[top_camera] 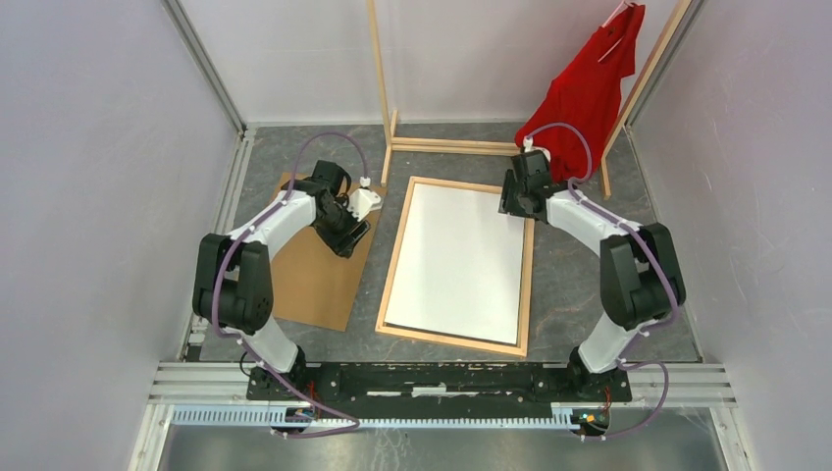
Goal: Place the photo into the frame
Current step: Adjust the photo frame item on the photo frame.
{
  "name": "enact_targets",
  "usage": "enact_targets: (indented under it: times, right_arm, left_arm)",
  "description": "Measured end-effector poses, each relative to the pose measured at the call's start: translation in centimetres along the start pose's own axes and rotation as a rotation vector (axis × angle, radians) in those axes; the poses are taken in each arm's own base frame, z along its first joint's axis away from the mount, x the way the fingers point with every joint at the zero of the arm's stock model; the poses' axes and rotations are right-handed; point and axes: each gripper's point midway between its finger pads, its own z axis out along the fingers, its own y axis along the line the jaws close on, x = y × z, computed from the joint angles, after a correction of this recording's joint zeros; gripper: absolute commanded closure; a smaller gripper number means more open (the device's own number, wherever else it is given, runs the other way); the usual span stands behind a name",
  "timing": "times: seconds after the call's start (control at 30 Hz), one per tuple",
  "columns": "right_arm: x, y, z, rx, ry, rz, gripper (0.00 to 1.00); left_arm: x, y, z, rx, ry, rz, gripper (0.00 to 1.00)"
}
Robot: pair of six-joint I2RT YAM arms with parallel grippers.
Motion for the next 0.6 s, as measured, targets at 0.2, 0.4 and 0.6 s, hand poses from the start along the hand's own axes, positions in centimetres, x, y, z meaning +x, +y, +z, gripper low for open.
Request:
enact_targets:
  times: [0.2, 0.4, 0.6]
  right_arm:
    - [-1.7, 0.1, 2.4, 0.033, -0.017, -0.011, 0.45]
    - [-1.4, -1.0, 4.4, 0.081, 0.0, -0.025, 0.36]
    - [-0.9, -2.2, 5.2, 0.12, 0.011, -0.042, 0.17]
  left_arm:
    - [1.4, 3.2, -0.1, -0.026, -0.003, -0.1, 0.37]
    - [3.8, 7.1, -1.3, -0.093, -0.01, -0.213, 0.31]
    - [6.3, 10.7, -2.6, -0.188, -0.002, -0.289, 0.26]
